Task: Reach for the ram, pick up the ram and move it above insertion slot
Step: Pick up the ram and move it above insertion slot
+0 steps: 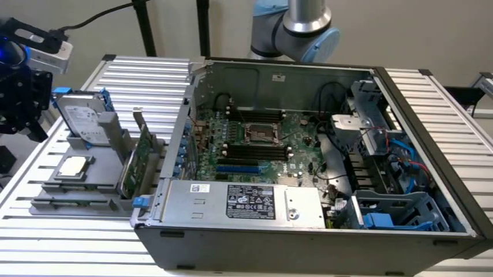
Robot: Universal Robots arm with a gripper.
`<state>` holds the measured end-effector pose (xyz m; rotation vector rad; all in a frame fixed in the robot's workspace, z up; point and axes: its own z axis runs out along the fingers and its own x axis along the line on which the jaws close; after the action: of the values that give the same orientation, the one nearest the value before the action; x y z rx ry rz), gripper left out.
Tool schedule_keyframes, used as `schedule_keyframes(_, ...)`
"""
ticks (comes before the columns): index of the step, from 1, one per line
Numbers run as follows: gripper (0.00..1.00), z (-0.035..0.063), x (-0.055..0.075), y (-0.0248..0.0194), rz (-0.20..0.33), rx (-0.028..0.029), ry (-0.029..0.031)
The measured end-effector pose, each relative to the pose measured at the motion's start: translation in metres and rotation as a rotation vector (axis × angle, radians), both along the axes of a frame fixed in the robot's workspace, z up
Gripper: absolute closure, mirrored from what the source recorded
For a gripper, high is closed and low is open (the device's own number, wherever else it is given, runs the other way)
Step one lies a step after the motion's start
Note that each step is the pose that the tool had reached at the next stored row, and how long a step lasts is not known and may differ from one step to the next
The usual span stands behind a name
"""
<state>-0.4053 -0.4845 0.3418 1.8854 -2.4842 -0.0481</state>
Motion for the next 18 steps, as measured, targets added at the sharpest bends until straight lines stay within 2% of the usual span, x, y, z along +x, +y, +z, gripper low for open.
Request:
schedule_keyframes(13,0.89,-0.0005,0.0,0.0,0.235,0.0,0.0)
schedule_keyframes(17,0.88,-0.0005,0.0,0.0,0.24,0.0,0.0)
schedule_keyframes(18,0.82,-0.0005,0.0,0.0,0.24,0.0,0.0)
